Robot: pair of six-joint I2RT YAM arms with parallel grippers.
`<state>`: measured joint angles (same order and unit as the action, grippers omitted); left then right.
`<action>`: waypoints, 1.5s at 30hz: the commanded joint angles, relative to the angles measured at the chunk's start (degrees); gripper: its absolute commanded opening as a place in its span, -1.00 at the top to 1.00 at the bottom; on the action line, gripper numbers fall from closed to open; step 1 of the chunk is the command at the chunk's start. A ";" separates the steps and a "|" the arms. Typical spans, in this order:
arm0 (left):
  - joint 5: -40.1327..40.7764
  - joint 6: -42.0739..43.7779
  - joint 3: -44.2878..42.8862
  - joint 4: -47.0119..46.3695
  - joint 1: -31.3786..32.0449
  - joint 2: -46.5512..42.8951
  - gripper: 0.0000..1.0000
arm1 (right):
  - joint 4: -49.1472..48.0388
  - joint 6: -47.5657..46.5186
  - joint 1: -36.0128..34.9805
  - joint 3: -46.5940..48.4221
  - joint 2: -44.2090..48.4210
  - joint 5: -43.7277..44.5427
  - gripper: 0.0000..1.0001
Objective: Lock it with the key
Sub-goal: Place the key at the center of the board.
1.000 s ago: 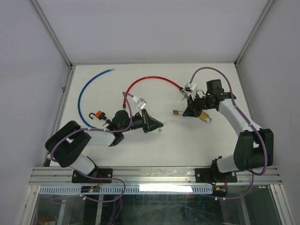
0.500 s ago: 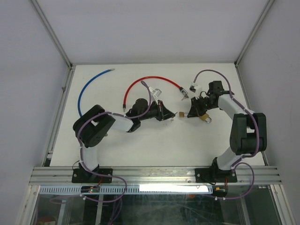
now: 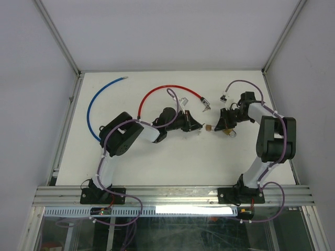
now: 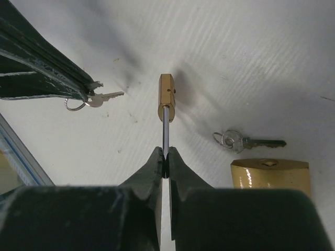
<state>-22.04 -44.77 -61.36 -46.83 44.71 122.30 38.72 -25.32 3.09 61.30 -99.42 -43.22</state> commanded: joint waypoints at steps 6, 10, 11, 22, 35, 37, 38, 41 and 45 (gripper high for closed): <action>3.09 -0.93 -10.34 2.61 0.52 5.83 1.00 | -3.16 3.66 2.01 2.47 -0.49 -3.30 0.89; 5.61 -0.48 -13.20 4.08 0.47 7.96 1.00 | -6.26 6.53 2.18 2.23 -0.53 -2.29 0.89; 6.44 -0.30 -13.70 4.85 0.48 8.28 1.00 | -6.90 7.13 2.18 2.31 -0.70 -2.18 0.88; 10.34 2.59 -19.15 11.02 0.48 10.17 0.84 | -7.18 9.41 2.13 5.41 -6.11 -0.72 0.64; 15.93 13.40 -10.91 13.42 0.38 -3.76 0.17 | -9.67 8.62 2.16 4.42 0.67 5.66 0.01; 15.63 15.91 -7.96 13.01 0.42 -7.80 0.08 | -9.97 8.06 2.18 4.00 2.51 6.07 -0.02; 14.84 17.47 -6.43 12.61 0.40 -9.87 0.02 | -10.08 7.75 2.15 3.78 3.50 6.17 -0.04; 12.64 20.89 -1.53 11.32 0.23 -15.86 -0.13 | -10.43 6.63 2.20 2.76 6.89 6.16 -0.07; 9.59 22.68 6.07 7.41 -1.06 -24.40 -0.27 | -11.43 4.84 2.21 0.89 13.26 3.04 -0.07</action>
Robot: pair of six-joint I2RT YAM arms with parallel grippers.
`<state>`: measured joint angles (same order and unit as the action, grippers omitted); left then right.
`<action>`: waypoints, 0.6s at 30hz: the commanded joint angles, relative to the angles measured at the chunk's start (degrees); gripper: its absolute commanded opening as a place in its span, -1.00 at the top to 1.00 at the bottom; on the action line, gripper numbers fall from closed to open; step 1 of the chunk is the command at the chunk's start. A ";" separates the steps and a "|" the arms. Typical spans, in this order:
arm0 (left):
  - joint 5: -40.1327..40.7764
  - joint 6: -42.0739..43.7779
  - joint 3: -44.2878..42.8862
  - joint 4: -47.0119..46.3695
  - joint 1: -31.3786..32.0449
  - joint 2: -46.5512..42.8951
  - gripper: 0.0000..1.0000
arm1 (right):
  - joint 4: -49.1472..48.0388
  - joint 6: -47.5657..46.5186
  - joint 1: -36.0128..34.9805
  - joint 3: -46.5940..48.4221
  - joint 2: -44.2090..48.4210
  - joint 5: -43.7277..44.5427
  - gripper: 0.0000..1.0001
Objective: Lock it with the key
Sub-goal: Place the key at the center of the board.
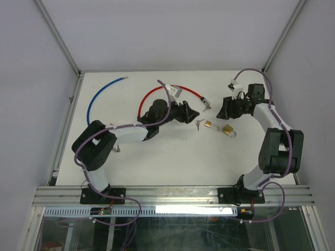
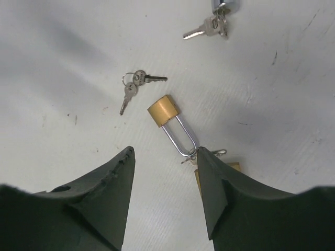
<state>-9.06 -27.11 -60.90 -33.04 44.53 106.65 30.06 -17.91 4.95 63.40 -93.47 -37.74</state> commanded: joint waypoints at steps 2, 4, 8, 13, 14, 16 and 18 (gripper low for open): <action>-3.59 5.05 9.39 -8.84 -1.69 -13.29 -0.38 | -2.90 -4.16 0.33 -2.23 11.25 -5.79 -0.07; -3.64 3.92 12.85 -10.98 -2.37 -18.87 -0.53 | -2.70 -4.94 0.34 -3.09 15.38 -8.99 -0.06; -5.44 1.01 12.35 -9.29 -2.82 -26.59 -0.81 | -3.45 -5.21 0.36 -4.96 23.56 -14.83 -0.05; -9.66 -6.34 4.10 0.94 -2.96 -30.50 -0.98 | -4.74 -3.01 0.22 -4.46 28.93 -24.22 -0.04; -9.74 -8.88 2.88 1.73 -2.96 -31.13 -0.98 | -4.83 -2.13 0.22 -4.04 29.18 -25.46 -0.04; -8.61 -14.53 1.18 2.30 -2.87 -32.49 -0.98 | -4.88 -0.98 0.27 -4.30 29.63 -27.90 -0.05; -4.82 -19.40 -0.58 4.40 -2.11 -34.18 -0.98 | -5.68 -2.61 0.67 -6.91 31.20 -29.35 -0.04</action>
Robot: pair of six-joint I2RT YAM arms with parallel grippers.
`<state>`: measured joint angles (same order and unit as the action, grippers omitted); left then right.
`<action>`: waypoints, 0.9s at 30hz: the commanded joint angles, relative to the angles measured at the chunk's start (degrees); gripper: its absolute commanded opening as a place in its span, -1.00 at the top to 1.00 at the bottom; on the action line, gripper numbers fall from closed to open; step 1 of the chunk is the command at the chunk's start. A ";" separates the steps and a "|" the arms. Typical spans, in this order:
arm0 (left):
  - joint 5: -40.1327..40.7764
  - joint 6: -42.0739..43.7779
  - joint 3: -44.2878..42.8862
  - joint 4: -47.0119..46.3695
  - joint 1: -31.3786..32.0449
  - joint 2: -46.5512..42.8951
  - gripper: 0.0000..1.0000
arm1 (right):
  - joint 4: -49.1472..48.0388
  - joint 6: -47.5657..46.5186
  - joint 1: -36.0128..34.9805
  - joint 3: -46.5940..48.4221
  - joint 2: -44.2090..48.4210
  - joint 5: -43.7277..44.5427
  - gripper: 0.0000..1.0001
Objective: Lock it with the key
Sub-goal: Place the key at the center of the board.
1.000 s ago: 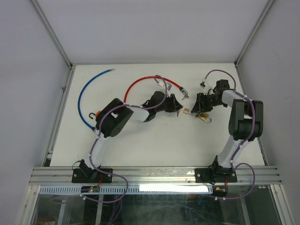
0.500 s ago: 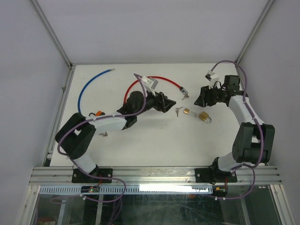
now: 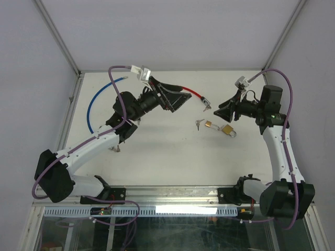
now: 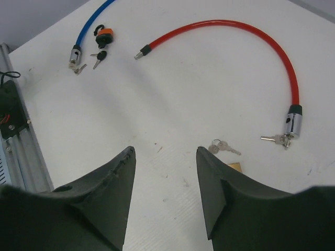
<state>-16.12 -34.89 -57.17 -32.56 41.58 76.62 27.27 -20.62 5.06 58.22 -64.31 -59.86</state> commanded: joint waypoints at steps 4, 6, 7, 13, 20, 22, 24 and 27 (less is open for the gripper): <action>17.80 -11.67 -9.75 14.37 6.44 -7.83 -0.98 | -7.89 0.32 2.44 -7.57 5.83 -5.96 -0.10; 21.69 -11.08 -12.41 16.46 8.80 -8.67 -0.98 | -8.54 0.89 3.19 -7.98 5.97 -8.07 -0.11; 22.66 -11.15 -13.04 16.83 9.78 -9.03 -0.98 | -8.50 1.15 3.69 -7.95 5.88 -9.27 -0.11; 25.59 -13.28 -14.46 17.56 12.11 -10.29 -0.98 | -10.63 2.80 7.39 -9.86 6.88 -11.75 -0.10; 26.87 -15.47 -13.28 17.61 12.12 -12.21 -0.98 | -11.97 3.84 9.90 -10.82 7.57 -13.18 -0.10; 26.90 -15.21 -12.07 17.13 12.17 -13.37 -0.98 | -12.60 4.20 10.21 -11.22 7.75 -13.40 -0.10; 25.78 -13.52 -10.59 16.24 12.21 -14.64 -0.98 | -13.36 4.55 10.31 -11.73 7.65 -13.60 -0.09; 24.69 -3.55 -4.52 13.00 12.21 -17.91 -0.98 | -13.40 4.42 10.32 -11.81 7.29 -13.47 -0.09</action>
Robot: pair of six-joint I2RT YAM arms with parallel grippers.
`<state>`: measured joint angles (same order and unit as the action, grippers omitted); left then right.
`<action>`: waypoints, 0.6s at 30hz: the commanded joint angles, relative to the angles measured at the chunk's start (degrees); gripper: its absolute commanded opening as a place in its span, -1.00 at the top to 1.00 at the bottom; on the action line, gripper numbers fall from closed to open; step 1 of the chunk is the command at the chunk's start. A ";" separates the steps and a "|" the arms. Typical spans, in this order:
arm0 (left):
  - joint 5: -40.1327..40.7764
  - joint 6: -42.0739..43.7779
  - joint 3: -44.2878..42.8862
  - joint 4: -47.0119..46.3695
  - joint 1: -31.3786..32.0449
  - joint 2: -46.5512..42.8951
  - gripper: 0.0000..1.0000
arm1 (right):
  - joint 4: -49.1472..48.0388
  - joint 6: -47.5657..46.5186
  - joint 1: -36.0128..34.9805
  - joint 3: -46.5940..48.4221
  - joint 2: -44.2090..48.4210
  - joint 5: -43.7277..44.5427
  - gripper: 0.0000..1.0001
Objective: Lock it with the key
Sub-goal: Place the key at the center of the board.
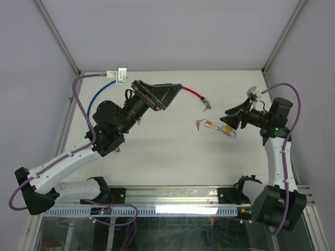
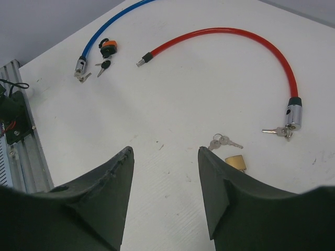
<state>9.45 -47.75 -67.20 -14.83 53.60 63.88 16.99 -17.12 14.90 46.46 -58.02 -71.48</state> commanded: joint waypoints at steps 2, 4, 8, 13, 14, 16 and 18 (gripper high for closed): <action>-2.59 17.51 13.38 -10.80 0.18 -9.16 -0.98 | -2.95 0.55 0.63 -0.14 1.10 -1.91 -0.09; -4.06 23.69 21.35 -14.97 0.16 -13.28 -0.98 | -2.68 -0.14 0.90 -0.36 1.64 -1.99 -0.09; -5.46 28.47 28.66 -10.71 -0.66 -16.92 -0.98 | -2.57 -1.64 1.59 -1.06 2.76 -1.94 -0.14; -4.21 26.27 37.62 -7.68 -1.38 -20.27 -0.98 | -2.19 -3.14 2.24 -1.53 3.00 -2.10 -0.18; -3.56 25.70 39.89 -7.56 -1.40 -21.29 -0.98 | -2.08 -3.36 2.32 -1.54 2.92 -2.13 -0.18; -2.47 23.97 43.70 -6.76 -1.40 -23.25 -0.98 | -1.87 -3.95 2.51 -1.65 2.83 -2.16 -0.18; -2.12 21.99 47.80 -6.38 -1.44 -25.36 -0.98 | -1.58 -5.09 2.57 -1.86 2.82 -2.32 -0.18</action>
<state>5.96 -23.55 -24.62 -20.97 52.77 42.39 16.56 -19.53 16.84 44.99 -56.29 -72.16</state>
